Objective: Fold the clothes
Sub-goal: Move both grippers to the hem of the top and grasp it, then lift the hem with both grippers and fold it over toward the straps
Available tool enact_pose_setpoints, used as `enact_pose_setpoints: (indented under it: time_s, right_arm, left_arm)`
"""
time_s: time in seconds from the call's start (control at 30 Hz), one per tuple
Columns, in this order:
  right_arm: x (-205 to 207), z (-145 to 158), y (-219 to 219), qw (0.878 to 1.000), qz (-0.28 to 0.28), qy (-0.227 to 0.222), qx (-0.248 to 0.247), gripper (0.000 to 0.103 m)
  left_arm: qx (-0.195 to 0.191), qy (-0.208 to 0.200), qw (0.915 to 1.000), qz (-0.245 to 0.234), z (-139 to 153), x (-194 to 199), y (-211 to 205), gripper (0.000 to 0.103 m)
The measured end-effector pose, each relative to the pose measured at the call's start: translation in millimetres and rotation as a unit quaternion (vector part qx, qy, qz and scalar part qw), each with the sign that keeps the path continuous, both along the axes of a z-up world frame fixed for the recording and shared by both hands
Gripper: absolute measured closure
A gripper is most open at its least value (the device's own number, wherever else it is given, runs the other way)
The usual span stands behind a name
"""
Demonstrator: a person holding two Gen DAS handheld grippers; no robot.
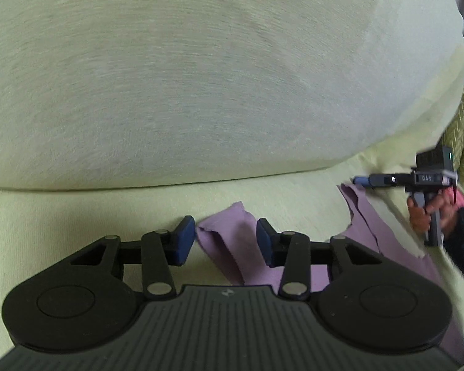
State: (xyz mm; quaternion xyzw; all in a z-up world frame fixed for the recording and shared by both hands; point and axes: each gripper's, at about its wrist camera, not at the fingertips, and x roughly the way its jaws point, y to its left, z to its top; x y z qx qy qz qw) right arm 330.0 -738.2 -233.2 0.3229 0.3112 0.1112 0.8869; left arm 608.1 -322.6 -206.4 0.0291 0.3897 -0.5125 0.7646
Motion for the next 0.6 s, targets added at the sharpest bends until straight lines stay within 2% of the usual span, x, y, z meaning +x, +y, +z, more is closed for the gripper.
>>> enact_pose_setpoints:
  time_s: [0.07,0.17,0.2,0.23,0.33,0.47,0.5,0.6]
  right_arm:
    - [9,1,4,0.999,0.027,0.005,-0.025,0.063]
    - [21,5,14,0.995,0.066,0.016,-0.068,0.077]
    - [24,6,18,0.993,0.078,0.019,-0.082,0.085]
    - [26,8,22,0.991,0.091,0.022,-0.095,0.098]
    - [12,21,35,0.988,0.096,0.004,-0.124,0.1]
    - [-16,57,54,0.984,0.077,-0.063,-0.15,0.102]
    - [-20,65,66,0.98,0.078,-0.08,-0.163,0.102]
    - [-72,98,113,0.965,0.098,-0.124,-0.211,0.102]
  left_arm:
    - [0.007,-0.014,0.9998,-0.01,0,-3,-6,0.073]
    - [0.012,-0.026,0.9994,-0.02,3,-6,-10,0.082]
    - [0.012,-0.032,0.9992,-0.023,7,-9,-9,0.088]
    - [0.012,-0.038,0.9989,-0.025,11,-13,-8,0.098]
    - [0.011,-0.055,0.9979,-0.033,23,-23,-3,0.102]
    - [0.01,-0.078,0.9959,-0.044,39,-37,3,0.102]
    - [0.007,-0.085,0.9953,-0.046,46,-43,7,0.102]
    - [-0.013,-0.121,0.9909,-0.057,78,-90,34,0.102]
